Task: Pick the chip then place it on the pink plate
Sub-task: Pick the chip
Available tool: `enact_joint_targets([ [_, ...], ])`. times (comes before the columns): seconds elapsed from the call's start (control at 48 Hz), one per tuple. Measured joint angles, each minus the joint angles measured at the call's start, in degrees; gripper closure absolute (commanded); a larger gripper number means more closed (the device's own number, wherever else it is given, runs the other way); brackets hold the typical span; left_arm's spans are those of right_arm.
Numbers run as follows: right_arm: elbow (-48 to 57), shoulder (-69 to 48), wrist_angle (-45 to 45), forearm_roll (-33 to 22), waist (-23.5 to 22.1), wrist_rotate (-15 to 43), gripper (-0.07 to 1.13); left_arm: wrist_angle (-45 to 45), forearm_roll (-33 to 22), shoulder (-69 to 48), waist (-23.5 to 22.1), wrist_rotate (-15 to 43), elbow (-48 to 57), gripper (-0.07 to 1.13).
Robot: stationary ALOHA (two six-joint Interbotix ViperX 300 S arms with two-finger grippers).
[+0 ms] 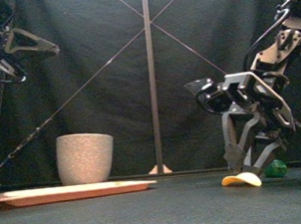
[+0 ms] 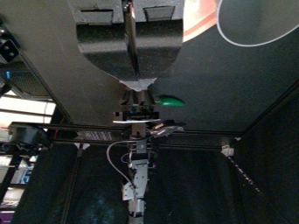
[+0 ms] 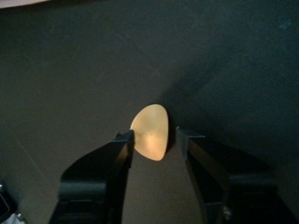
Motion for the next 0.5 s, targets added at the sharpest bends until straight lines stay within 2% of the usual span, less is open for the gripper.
enact_joint_targets([
  [0.208, -0.1, -0.1, 0.0, 0.6, 1.1, 0.1, 0.51, 0.0, 0.0, -0.1, 0.7, 0.1, 0.3, 1.05],
  [0.5, -2.1, 0.0, -0.3, -0.4, 1.4, -0.1, 0.61, 0.0, 0.0, -0.1, 1.2, 0.0, 0.4, 1.05],
])
